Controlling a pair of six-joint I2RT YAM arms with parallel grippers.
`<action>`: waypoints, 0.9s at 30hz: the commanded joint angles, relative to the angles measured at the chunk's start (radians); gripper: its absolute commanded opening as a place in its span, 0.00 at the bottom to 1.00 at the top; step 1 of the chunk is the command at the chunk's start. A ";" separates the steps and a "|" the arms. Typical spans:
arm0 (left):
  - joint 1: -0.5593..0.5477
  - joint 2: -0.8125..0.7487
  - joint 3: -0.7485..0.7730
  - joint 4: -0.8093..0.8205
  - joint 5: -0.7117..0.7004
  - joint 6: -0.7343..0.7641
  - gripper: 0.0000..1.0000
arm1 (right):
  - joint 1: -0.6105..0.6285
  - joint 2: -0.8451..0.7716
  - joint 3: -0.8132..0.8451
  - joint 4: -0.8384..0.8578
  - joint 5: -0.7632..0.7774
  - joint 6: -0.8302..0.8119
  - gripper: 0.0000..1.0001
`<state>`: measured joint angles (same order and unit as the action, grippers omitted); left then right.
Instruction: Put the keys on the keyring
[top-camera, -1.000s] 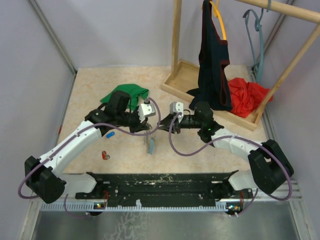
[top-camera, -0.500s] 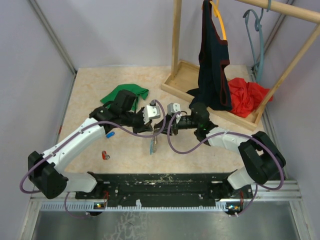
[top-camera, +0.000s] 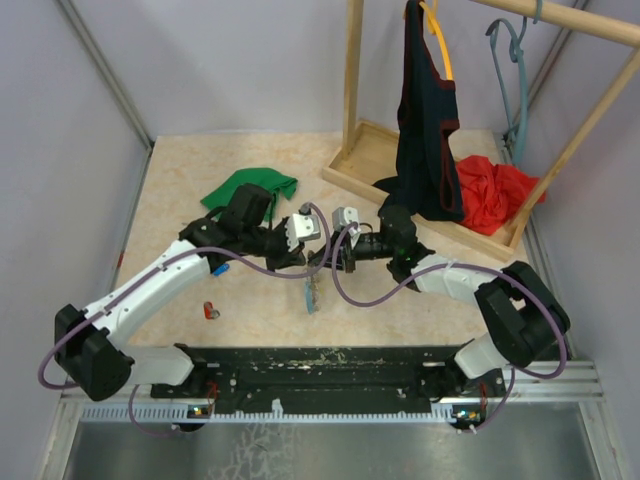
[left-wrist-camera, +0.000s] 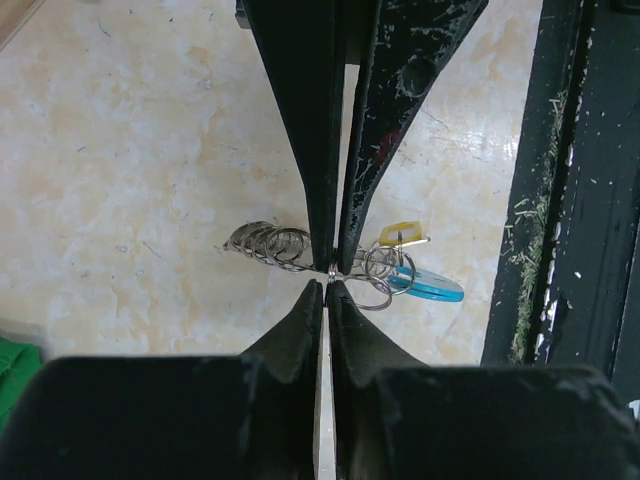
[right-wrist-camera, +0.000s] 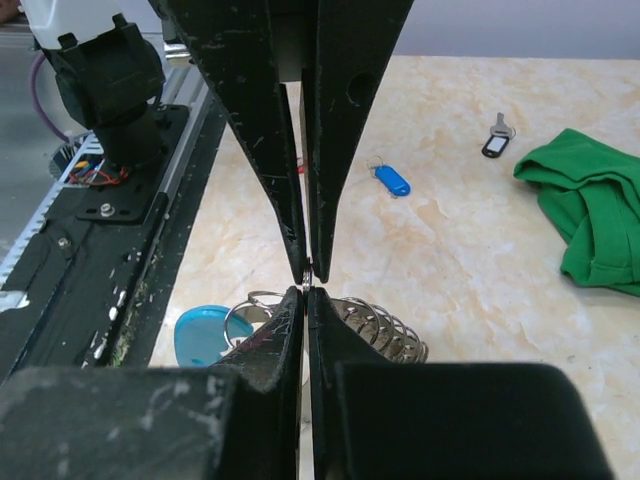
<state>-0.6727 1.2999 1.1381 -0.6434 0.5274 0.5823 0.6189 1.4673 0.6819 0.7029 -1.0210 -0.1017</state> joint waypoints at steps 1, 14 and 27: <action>-0.004 -0.073 -0.082 0.157 -0.007 -0.096 0.12 | 0.005 -0.010 0.007 0.103 -0.006 0.055 0.00; 0.147 -0.373 -0.603 0.983 0.136 -0.562 0.24 | -0.001 0.015 -0.057 0.392 0.023 0.269 0.00; 0.228 -0.281 -0.872 1.716 0.331 -0.885 0.26 | -0.001 0.037 -0.065 0.474 0.033 0.324 0.00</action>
<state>-0.4568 0.9890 0.3058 0.7769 0.7898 -0.1818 0.6186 1.5040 0.6090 1.0603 -0.9894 0.1940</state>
